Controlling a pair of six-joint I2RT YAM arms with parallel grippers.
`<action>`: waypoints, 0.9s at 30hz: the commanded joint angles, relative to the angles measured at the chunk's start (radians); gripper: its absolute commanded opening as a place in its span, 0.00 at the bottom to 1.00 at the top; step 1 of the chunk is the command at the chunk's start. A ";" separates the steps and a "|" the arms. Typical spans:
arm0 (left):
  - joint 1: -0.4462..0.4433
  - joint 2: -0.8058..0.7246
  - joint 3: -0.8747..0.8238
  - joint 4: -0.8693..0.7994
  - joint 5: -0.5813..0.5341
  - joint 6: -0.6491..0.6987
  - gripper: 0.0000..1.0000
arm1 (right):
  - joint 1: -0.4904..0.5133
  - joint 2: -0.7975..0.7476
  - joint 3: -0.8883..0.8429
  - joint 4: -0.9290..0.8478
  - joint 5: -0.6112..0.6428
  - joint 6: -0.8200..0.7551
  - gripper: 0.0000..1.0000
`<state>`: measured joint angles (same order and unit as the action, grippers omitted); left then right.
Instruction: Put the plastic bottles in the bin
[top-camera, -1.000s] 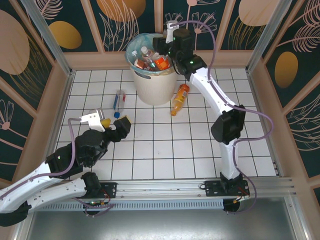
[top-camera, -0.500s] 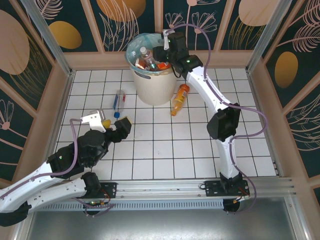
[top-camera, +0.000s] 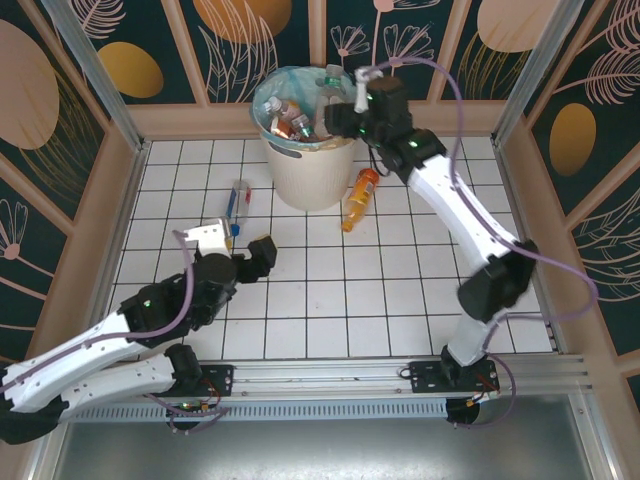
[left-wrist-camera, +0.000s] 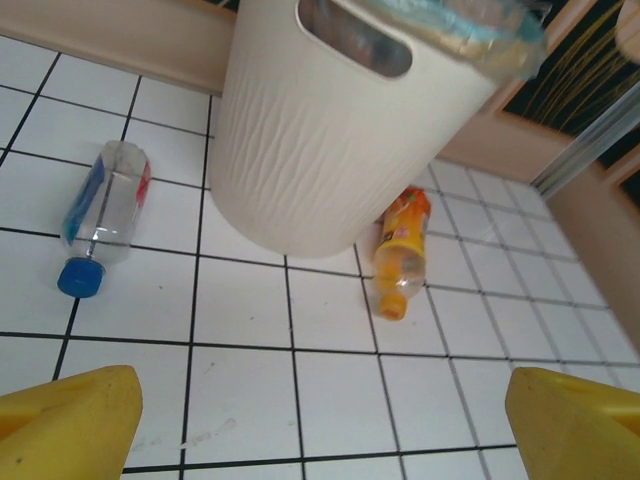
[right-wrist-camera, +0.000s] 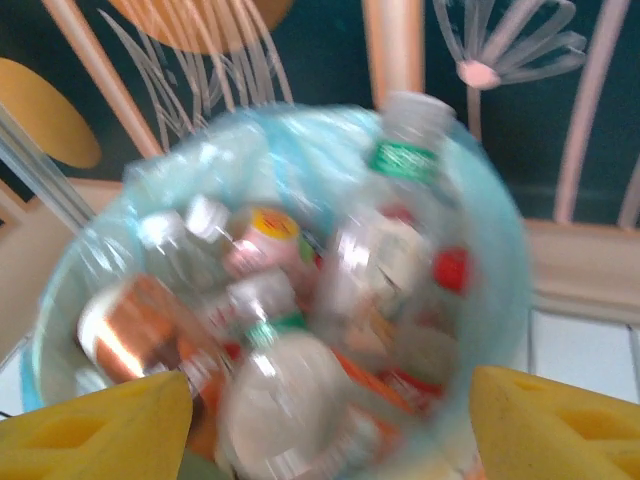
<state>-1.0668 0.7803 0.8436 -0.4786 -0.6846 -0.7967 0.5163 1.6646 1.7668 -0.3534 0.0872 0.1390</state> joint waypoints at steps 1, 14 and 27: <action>0.005 0.061 0.016 0.072 0.013 0.081 0.94 | -0.106 -0.177 -0.268 0.187 0.020 0.103 0.74; 0.007 0.374 0.066 0.283 0.112 0.185 0.98 | -0.346 -0.092 -0.551 0.222 -0.237 0.197 0.83; 0.050 0.588 0.123 0.345 0.247 0.161 0.99 | -0.314 0.344 -0.298 0.211 -0.380 0.304 0.87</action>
<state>-1.0256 1.3643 0.9356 -0.1654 -0.4679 -0.6353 0.1833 1.9667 1.3945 -0.1562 -0.2508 0.4076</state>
